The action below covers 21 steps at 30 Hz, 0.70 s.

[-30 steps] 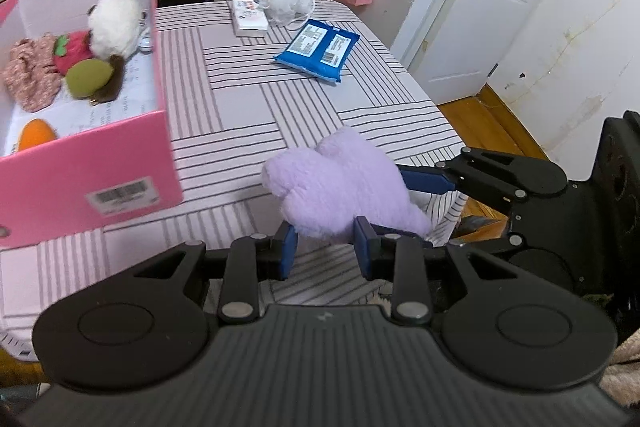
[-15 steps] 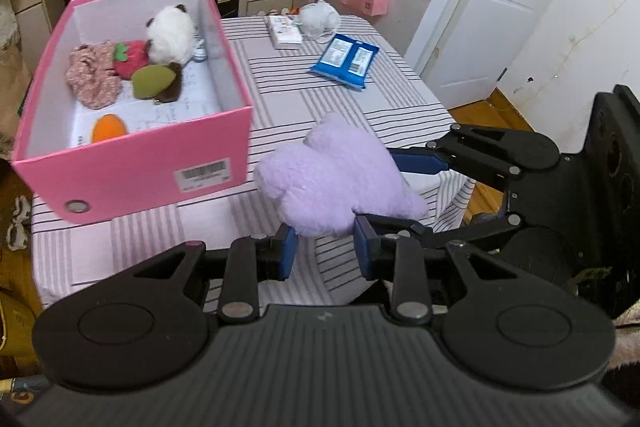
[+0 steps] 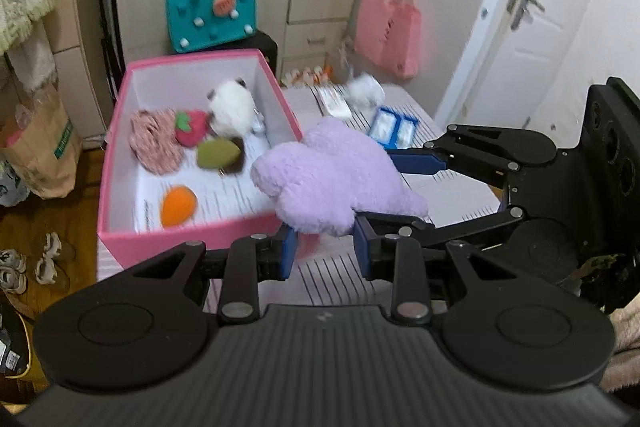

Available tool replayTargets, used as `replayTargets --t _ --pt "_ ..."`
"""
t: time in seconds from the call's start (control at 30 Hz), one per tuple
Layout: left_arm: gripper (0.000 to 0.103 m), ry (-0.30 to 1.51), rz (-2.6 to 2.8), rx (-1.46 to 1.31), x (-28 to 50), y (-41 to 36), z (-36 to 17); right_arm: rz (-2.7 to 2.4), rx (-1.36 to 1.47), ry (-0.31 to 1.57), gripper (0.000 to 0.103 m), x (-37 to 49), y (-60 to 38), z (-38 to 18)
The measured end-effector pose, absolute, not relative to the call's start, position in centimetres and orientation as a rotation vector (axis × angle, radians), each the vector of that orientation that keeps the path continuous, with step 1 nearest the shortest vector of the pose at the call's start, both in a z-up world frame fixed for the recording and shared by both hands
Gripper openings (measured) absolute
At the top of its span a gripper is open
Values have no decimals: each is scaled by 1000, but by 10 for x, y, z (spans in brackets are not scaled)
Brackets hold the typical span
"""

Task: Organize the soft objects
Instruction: 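Lift and carry the purple plush over the pink box with both grippers, then lower the plush into the box and open both grippers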

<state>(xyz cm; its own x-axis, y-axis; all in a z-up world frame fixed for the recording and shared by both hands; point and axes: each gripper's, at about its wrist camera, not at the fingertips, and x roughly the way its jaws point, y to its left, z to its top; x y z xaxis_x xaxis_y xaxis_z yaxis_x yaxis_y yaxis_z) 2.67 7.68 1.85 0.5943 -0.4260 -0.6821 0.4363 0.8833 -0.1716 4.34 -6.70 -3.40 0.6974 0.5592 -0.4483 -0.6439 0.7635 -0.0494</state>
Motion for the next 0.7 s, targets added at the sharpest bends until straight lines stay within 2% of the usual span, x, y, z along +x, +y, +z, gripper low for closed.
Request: replayTargets --t 0.37,0.7 --pt "28 727 -460 -72 94 119 27 796 -183 524 58 145 -39 -14" --pt "27 805 -423 -158 162 143 0 825 -134 692 58 220 -15 -43"
